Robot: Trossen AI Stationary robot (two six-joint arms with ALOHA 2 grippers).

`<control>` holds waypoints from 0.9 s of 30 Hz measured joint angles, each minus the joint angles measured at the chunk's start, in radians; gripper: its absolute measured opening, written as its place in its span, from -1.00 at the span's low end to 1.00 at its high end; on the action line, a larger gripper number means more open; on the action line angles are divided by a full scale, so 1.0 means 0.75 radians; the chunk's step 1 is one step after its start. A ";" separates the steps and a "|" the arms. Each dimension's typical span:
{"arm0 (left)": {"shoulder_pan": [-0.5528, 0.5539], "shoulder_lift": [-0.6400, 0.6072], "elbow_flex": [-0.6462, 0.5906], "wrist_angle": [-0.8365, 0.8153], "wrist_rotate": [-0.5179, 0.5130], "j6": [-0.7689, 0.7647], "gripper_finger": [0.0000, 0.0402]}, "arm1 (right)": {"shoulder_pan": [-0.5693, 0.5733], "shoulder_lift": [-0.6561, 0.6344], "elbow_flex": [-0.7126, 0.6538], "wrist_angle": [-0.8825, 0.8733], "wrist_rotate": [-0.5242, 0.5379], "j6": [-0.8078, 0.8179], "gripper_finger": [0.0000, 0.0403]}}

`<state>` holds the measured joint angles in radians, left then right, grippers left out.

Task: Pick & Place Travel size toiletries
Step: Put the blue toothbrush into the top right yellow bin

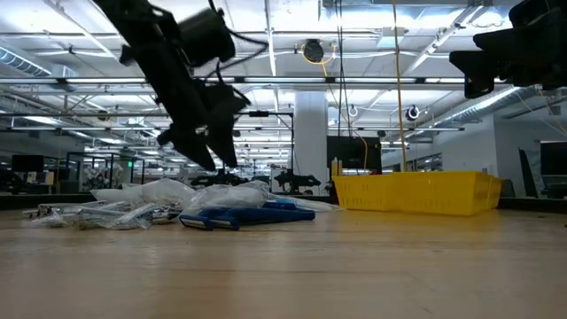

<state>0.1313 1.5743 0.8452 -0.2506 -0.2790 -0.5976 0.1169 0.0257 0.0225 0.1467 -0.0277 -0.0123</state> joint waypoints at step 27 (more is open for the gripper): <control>0.159 0.188 -0.001 -0.044 0.058 0.016 -0.05 | -0.001 0.002 0.000 0.007 0.000 0.000 -0.05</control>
<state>0.2504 1.7149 0.8444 -0.2834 -0.2356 -0.5858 0.1165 0.0273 0.0227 0.1516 -0.0277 -0.0124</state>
